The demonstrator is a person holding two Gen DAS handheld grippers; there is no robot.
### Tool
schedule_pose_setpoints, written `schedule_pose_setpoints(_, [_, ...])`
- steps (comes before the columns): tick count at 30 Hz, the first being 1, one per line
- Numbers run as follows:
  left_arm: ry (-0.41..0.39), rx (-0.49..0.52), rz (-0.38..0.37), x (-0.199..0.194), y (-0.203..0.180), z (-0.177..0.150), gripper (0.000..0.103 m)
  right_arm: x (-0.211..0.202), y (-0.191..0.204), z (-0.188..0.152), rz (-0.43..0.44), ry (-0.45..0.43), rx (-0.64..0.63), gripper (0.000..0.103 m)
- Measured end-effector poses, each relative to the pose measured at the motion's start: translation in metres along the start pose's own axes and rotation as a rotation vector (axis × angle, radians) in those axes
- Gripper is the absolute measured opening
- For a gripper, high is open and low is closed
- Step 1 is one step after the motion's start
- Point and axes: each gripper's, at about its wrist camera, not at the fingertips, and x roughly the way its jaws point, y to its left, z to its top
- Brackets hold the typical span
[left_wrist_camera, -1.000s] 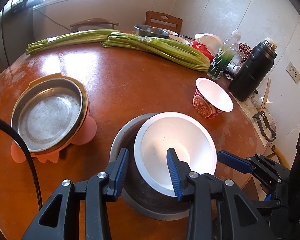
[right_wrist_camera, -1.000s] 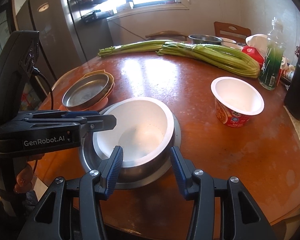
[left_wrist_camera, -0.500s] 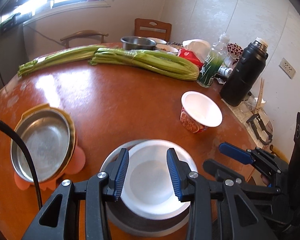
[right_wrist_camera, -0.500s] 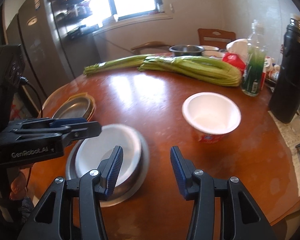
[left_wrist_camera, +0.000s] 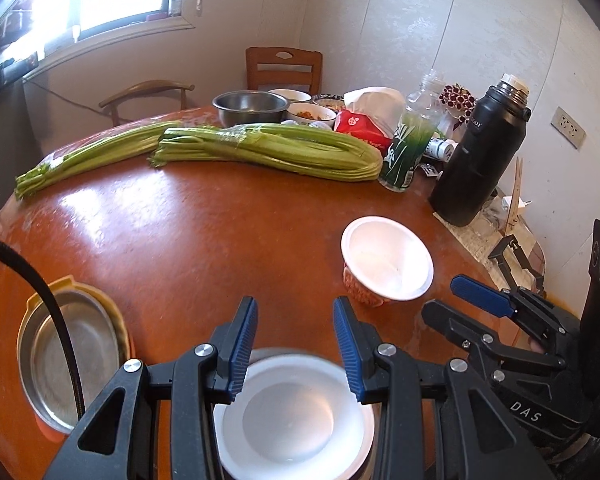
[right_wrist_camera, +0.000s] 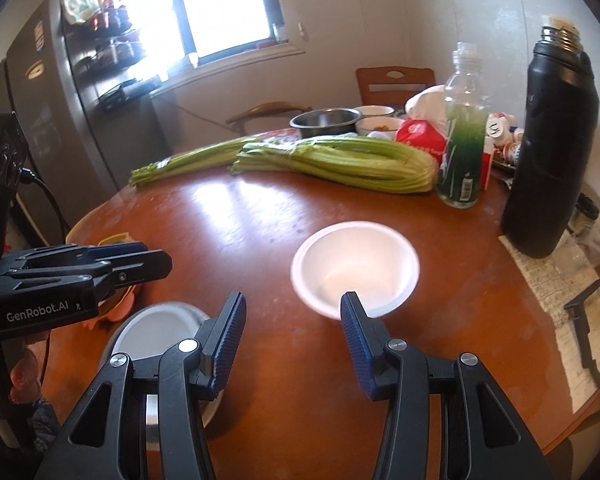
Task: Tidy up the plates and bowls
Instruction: 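Move the left tool to the white plate and close on its rim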
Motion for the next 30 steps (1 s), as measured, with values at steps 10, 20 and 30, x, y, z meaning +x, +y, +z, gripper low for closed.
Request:
schedule_pose_setpoints(10, [0.05,0.044,0.018,0.032,-0.021,0.02,0.044,0.019,-0.037,0.01,-0.047,0.012,0.057,0.055])
schedule_pose_setpoints(20, [0.114,0.072,0.029,0.067,-0.038,0.03,0.047,0.047,-0.069,0.01,-0.072,0.081,0.108,0.056])
schedule_pose_setpoints(30, [0.167,0.09,0.019,0.094,-0.051,0.037,0.047,0.069,-0.077,0.008,-0.054,0.149,0.11,0.056])
